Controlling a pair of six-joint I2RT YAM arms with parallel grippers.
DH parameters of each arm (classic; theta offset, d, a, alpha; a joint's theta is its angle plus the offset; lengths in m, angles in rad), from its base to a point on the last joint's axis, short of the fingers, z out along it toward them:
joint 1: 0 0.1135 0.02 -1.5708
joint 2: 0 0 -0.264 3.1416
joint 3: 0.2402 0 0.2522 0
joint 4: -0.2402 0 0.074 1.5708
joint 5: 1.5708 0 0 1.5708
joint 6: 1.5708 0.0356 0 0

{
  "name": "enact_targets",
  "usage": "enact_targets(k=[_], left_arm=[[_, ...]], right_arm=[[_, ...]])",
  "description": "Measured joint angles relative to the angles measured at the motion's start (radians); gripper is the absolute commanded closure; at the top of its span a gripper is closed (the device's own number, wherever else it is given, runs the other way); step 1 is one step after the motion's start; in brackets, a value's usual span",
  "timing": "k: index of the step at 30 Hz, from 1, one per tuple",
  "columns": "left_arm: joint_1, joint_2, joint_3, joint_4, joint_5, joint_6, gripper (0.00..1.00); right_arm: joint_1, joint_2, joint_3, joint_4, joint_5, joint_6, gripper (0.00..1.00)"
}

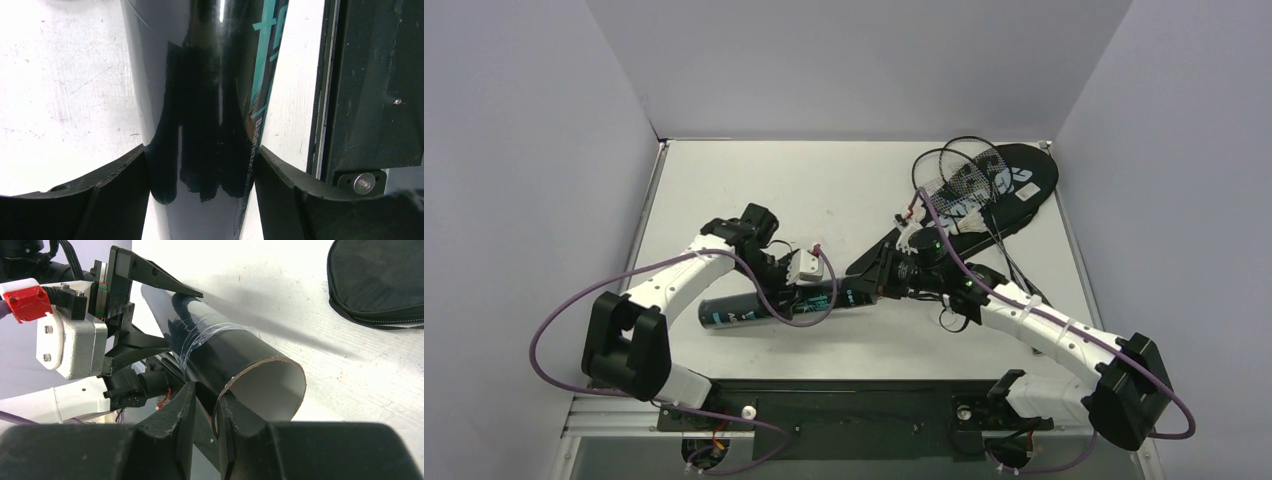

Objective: Pack up the badminton gear
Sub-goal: Pick up the shuttle tube at the center of the board, then pick up the shuttlecock at the center of the board.

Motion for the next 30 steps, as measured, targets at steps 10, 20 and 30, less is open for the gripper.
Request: enact_targets(k=[10,20,30], left_arm=[[0.049,-0.053,-0.028,0.027,-0.040,0.038,0.66],[0.049,-0.107,-0.031,0.043,-0.089,0.047,0.71],[0.026,-0.141,-0.053,0.059,-0.133,0.027,0.75]], right_arm=[[-0.215,-0.001,0.144,-0.222,0.109,-0.017,0.57],[-0.482,0.309,0.577,-0.578,0.369,-0.086,0.34],[-0.519,0.755,1.052,-0.656,0.385,-0.248,0.34]])
